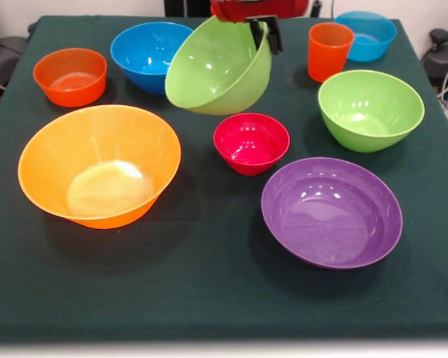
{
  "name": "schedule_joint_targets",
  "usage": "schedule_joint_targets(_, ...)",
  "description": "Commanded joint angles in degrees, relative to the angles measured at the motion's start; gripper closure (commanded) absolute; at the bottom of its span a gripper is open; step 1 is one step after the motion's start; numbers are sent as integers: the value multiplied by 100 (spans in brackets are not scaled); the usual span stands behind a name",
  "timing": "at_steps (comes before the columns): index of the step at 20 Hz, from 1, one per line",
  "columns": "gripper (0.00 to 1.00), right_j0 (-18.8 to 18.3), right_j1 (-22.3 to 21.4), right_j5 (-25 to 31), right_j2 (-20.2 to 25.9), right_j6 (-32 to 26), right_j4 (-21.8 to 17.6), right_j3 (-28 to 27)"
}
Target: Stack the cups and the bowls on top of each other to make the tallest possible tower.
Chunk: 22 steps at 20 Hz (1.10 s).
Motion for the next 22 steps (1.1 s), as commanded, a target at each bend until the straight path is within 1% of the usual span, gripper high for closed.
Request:
schedule_joint_targets(1,100,-146,525,645,480,-1260,-575,-648)
schedule_joint_targets(6,100,-251,647,758,552,-1395,-654,-823)
schedule_joint_targets(13,100,-366,809,587,635,-1455,-863,-897)
schedule_joint_targets(17,100,-479,850,735,731,-1578,-963,-993)
schedule_joint_targets(22,100,-604,888,868,854,-1597,-984,-1011)
